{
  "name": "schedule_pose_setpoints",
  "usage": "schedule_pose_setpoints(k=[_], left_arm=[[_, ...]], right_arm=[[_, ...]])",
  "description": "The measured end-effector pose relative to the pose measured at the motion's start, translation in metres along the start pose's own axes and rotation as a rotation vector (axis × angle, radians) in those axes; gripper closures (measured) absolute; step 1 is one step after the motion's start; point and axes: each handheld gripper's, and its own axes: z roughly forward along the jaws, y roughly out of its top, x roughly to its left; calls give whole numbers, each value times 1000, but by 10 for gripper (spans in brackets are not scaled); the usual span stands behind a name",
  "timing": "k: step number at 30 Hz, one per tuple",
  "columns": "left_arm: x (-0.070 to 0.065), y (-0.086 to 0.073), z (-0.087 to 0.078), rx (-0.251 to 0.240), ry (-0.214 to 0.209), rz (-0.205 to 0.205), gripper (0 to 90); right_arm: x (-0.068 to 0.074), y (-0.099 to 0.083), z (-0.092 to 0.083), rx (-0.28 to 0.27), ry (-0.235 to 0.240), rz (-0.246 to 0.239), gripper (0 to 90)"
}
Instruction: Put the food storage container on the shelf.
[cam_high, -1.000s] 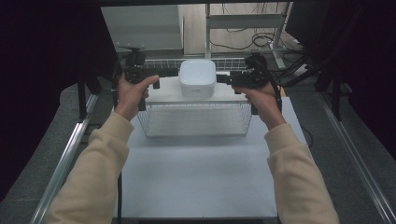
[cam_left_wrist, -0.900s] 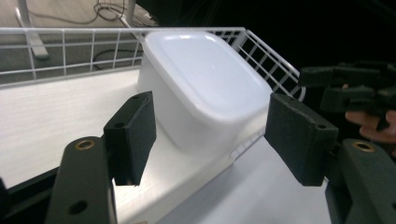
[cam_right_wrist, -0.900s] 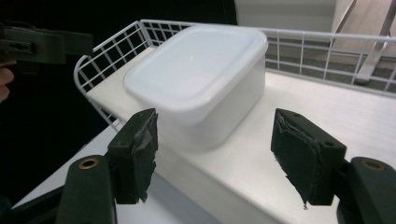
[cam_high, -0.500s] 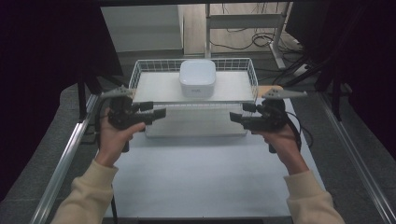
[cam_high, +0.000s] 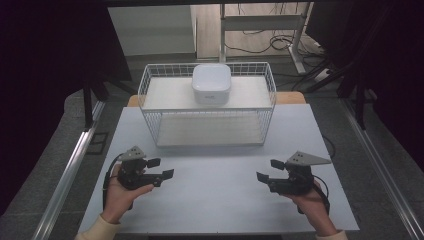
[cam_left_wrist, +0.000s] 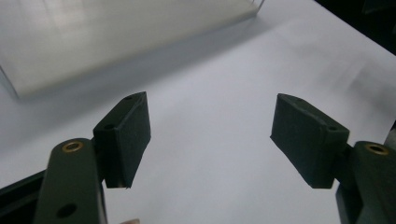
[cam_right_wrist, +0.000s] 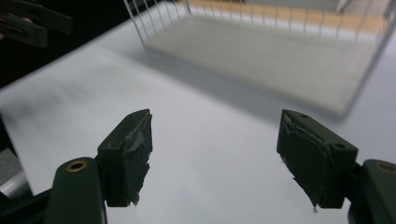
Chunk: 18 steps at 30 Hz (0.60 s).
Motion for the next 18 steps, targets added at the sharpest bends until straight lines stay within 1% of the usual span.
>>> schedule_pose_setpoints(k=[1, 2, 4, 5, 6, 7, 9, 12, 13, 14, 16, 18], left_arm=[[3, -7, 3, 5, -4, -16, 279], [7, -16, 7, 39, -13, -32, 276], [10, -23, 8, 37, -9, -44, 273], [10, -23, 8, 37, -9, -44, 273], [11, -24, 8, 44, -3, -45, 273], [12, -26, 8, 40, 5, -45, 271], [11, -26, 8, 29, 25, -37, 272], [11, -27, 9, 26, 30, -24, 271], [11, -27, 9, 26, 30, -24, 270], [11, -28, 10, 30, 36, -17, 267], [11, -28, 9, 23, 46, -13, 261], [12, -29, 8, 16, 52, -13, 260]], right_arm=[[0, 0, 0, 0, 0, 0, 265], [-3, -12, 6, 35, -14, 13, 260], [-4, -20, 11, 54, -22, 13, 258], [-4, -20, 11, 54, -22, 13, 258], [-4, -23, 14, 54, -34, 10, 259], [-4, -25, 16, 50, -50, 14, 263], [-8, -26, 16, 39, -52, 36, 265], [-10, -27, 11, -4, -65, 48, 272], [-10, -27, 11, -4, -65, 48, 272], [-12, -28, 10, -20, -81, 52, 272], [-14, -29, 10, -20, -84, 66, 269], [-15, -30, 10, -22, -83, 69, 267]])
